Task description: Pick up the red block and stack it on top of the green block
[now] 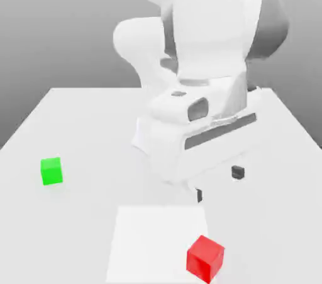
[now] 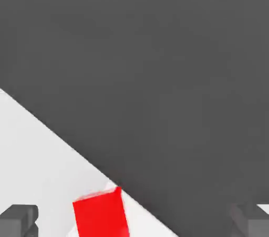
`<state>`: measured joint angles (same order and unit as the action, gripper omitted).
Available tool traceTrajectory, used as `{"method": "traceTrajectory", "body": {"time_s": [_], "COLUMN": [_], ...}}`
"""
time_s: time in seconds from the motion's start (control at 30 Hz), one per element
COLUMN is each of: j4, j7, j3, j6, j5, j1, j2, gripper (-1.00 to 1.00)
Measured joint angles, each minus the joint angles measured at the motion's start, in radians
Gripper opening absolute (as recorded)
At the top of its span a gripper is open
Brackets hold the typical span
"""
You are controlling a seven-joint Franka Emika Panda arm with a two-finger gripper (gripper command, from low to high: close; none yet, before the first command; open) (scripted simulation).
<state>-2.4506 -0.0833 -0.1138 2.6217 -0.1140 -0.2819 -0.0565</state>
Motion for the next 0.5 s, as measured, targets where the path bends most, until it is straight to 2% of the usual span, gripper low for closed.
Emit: {"method": "traceTrajectory", "body": {"time_s": [0.13, 0.27, 0.3, 0.5], "j4": [-0.023, -0.008, -0.003, -0.001], "j7": [0.065, 0.096, 0.102, 0.104], "j3": [0.004, 0.028, 0.035, 0.039], "j6": [0.062, 0.174, 0.201, 0.213], "j5": [0.048, 0.031, 0.024, 0.021], "j1": [-0.005, 0.010, 0.016, 0.020], "j2": [-0.137, -0.280, -0.314, -0.330], "gripper": [0.00, 0.00, -1.00, -1.00]}}
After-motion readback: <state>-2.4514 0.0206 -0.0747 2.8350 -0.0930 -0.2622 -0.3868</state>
